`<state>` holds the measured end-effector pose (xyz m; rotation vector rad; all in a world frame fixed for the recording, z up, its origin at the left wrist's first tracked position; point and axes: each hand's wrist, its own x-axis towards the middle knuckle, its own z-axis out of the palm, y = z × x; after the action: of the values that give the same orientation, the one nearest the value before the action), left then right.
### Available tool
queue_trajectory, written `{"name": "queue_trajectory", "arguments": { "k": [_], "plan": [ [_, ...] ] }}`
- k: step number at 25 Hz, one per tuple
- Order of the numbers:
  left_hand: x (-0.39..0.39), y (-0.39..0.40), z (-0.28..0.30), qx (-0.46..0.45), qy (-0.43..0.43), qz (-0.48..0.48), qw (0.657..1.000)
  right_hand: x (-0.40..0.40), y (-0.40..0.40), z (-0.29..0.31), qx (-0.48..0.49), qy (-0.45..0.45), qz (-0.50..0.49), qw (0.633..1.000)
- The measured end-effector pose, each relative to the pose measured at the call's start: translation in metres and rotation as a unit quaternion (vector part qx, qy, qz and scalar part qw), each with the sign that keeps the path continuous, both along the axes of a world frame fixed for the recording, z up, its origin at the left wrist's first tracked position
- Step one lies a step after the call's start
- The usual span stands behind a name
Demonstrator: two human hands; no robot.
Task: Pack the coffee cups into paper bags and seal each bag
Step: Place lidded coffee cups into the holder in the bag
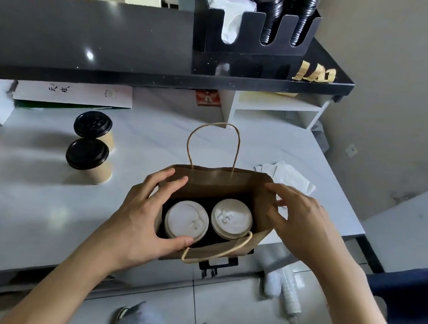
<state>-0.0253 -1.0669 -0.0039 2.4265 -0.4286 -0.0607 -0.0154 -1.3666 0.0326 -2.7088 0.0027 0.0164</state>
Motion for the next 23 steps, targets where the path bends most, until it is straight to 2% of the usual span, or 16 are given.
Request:
{"name": "queue_trajectory", "arguments": {
  "k": [10,23],
  "plan": [
    [0.033,-0.031,0.001,0.003,0.010,0.020,1.000,0.046,-0.037,-0.007,0.018,-0.014,0.021,1.000],
    [0.126,-0.027,0.010,0.007,0.033,0.021,0.999,0.141,-0.031,-0.003,0.020,-0.001,0.041,0.999]
  ]
}}
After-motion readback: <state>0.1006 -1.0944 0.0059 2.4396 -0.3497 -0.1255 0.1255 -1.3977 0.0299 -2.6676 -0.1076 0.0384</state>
